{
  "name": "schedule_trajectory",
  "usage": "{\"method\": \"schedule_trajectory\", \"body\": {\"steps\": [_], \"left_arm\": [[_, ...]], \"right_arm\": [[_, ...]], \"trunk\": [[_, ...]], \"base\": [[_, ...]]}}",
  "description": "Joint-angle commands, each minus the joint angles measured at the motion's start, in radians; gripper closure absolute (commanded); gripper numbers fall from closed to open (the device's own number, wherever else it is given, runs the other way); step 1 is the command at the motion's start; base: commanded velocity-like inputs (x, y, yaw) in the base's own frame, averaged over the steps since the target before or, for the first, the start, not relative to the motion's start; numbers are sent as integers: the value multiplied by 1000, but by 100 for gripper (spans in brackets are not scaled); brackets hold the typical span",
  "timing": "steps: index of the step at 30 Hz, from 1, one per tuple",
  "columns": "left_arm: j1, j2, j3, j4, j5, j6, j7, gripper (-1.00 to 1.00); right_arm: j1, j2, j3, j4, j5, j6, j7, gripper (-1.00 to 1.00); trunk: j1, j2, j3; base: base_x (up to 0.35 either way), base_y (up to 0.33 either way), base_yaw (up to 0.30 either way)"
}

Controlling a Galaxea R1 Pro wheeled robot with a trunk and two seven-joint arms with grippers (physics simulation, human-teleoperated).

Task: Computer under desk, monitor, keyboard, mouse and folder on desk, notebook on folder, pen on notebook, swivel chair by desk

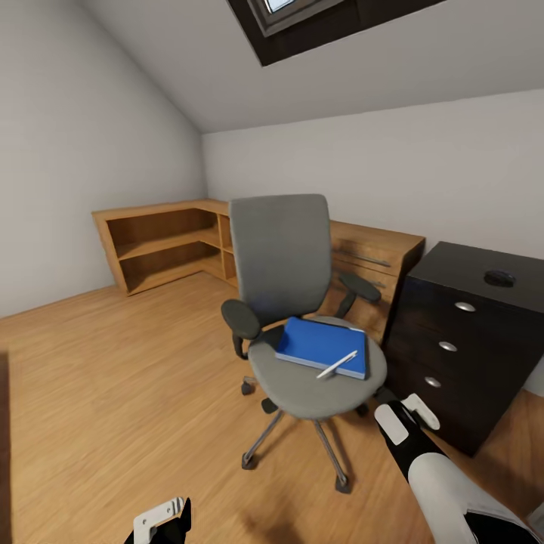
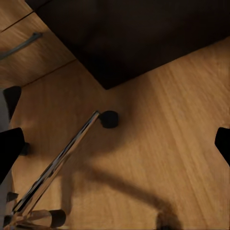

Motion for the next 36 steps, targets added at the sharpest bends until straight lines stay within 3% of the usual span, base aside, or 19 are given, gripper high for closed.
{"method": "schedule_trajectory", "body": {"steps": [1,13,26,36], "left_arm": [[0,0,-3,0,10,-4,5,-100],[0,0,-3,0,10,-4,4,-100],[0,0,-3,0,10,-4,5,-100],[0,0,-3,0,10,-3,5,-100]], "right_arm": [[0,0,3,-1,-15,-6,1,-100],[0,-1,3,-3,-15,-14,2,-100],[0,1,5,-4,-14,-16,3,-100],[0,7,24,-4,-15,-17,3,-100]], "trunk": [[0,0,-1],[0,0,-2],[0,0,-2],[0,0,-2]], "base": [[0,0,76],[-14,0,11],[-276,0,0],[-25,0,0]]}}
